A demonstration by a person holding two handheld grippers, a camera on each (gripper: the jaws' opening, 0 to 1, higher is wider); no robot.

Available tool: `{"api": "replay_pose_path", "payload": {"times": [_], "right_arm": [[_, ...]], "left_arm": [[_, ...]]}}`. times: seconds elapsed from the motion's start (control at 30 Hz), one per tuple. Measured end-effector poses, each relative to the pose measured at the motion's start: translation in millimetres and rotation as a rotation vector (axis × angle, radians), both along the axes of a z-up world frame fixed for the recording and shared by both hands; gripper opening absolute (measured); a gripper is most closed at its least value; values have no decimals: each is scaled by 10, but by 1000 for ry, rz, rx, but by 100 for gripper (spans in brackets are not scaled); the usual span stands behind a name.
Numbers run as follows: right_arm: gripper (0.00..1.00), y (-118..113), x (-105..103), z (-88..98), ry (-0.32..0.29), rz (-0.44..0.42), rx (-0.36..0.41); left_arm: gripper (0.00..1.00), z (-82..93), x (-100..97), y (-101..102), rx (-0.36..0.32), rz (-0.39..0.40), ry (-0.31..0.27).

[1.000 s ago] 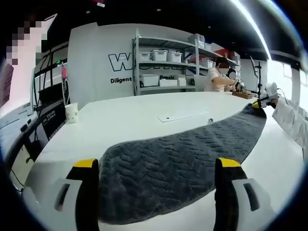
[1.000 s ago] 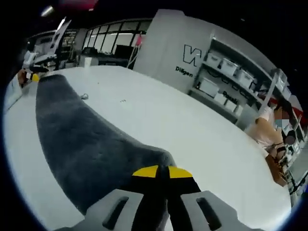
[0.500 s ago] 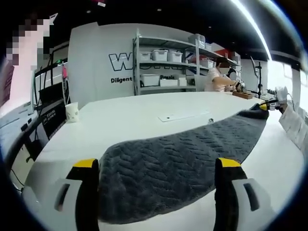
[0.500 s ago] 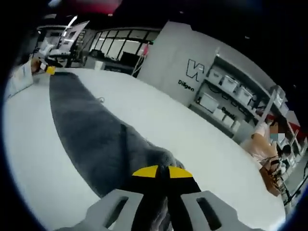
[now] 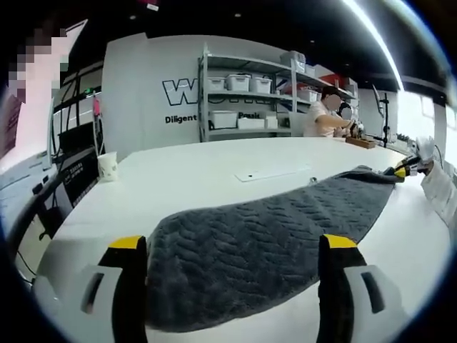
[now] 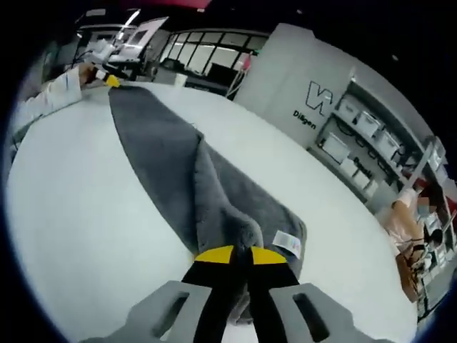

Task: Open the folded towel by lifting each exposed corner and separating the folded layers until the towel lies flat within the target outline without major curled edges

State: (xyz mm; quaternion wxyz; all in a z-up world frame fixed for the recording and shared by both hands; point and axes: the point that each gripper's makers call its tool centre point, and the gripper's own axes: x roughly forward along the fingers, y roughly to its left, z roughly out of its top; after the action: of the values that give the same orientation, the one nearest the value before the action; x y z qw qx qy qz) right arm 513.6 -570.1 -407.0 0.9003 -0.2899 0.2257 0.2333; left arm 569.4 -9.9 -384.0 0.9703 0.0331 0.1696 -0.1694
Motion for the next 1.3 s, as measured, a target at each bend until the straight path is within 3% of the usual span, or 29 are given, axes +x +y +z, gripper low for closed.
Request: {"api": "replay_pose_path", "payload": {"times": [0.2, 0.27, 0.4, 0.53, 0.7, 0.8, 1.0, 1.17, 1.3], "right_arm": [[3, 35, -32, -95, 42, -6, 27], [10, 92, -65, -105, 63, 6, 69], [20, 42, -106, -129, 73, -12, 18], [28, 50, -141, -78, 66, -26, 32], [52, 71, -149, -24, 61, -49, 21], [61, 95, -149, 13, 54, -53, -4], [71, 294, -88, 165, 39, -29, 4], [90, 495, 7, 187, 67, -15, 33], [92, 703, 95, 231, 78, 26, 24]], "left_arm": [[98, -12, 0, 3, -2, 0, 5], [98, -13, -2, 7, -3, 1, 5], [98, -10, -2, 8, -2, 1, 5], [98, -5, 1, 6, -4, -1, 5], [98, -12, 0, 8, -4, -1, 8], [98, -6, -3, 2, -5, -2, 6], [99, -3, -9, -13, -7, -8, 8], [99, -9, -28, -46, -2, -27, 14], [99, -8, -47, -80, -3, -41, 17]]}}
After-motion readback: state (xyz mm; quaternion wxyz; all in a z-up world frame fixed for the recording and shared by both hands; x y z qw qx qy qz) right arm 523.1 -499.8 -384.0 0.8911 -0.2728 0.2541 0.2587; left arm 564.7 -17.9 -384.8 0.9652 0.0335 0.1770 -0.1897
